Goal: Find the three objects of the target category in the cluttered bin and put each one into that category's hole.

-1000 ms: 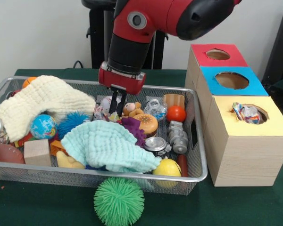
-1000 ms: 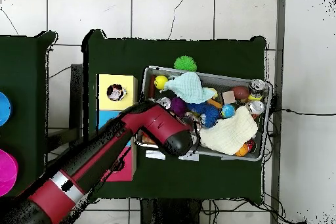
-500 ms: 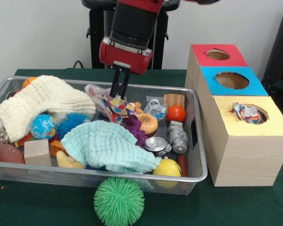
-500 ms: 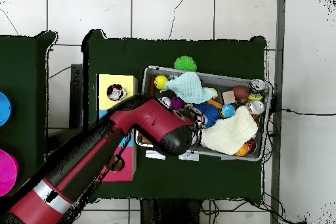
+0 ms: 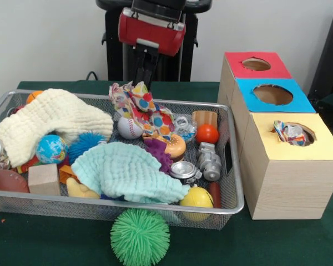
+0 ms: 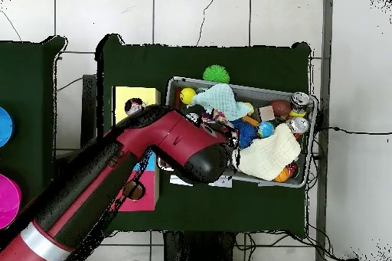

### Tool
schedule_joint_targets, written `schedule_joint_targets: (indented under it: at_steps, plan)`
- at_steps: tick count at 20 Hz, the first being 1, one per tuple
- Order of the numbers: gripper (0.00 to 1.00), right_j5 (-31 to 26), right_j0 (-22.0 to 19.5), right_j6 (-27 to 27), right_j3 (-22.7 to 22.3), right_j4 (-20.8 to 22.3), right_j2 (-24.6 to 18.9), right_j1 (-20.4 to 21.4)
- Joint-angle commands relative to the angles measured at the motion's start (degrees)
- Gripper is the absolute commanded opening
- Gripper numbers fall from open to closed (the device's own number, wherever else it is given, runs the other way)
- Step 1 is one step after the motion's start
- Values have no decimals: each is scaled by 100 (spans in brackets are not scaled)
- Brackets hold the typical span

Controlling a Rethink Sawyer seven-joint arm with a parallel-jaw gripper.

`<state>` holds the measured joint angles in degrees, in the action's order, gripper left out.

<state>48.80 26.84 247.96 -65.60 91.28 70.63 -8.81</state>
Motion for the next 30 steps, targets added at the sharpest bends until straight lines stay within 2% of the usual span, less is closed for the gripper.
schedule_joint_targets:
  at_steps: [1, 8, 9, 12, 17, 19, 21, 25, 27, 30]
  plan:
    - [0, 956, -85, 1690, 340, -50, -287, 507]
    - [0, 1429, -4, 2196, 700, 111, -17, 693]
    - [0, 1736, -2, 2217, 767, -163, 300, 569]
    - [0, 2066, -34, 2232, 906, -369, 610, 448]
    - [0, 2408, -108, 2234, 1172, -480, 983, 322]
    - [0, 2737, -147, 2259, 1166, -846, 1471, 94]
    - [0, 3138, -196, 2302, 1038, -1408, 2158, -253]
    - [0, 3618, -232, 2375, 837, -2218, 2973, -694]
    - [0, 3501, -231, 2384, 823, -2438, 3132, -806]
    - [0, 3550, -205, 2384, 848, -2655, 3120, -838]
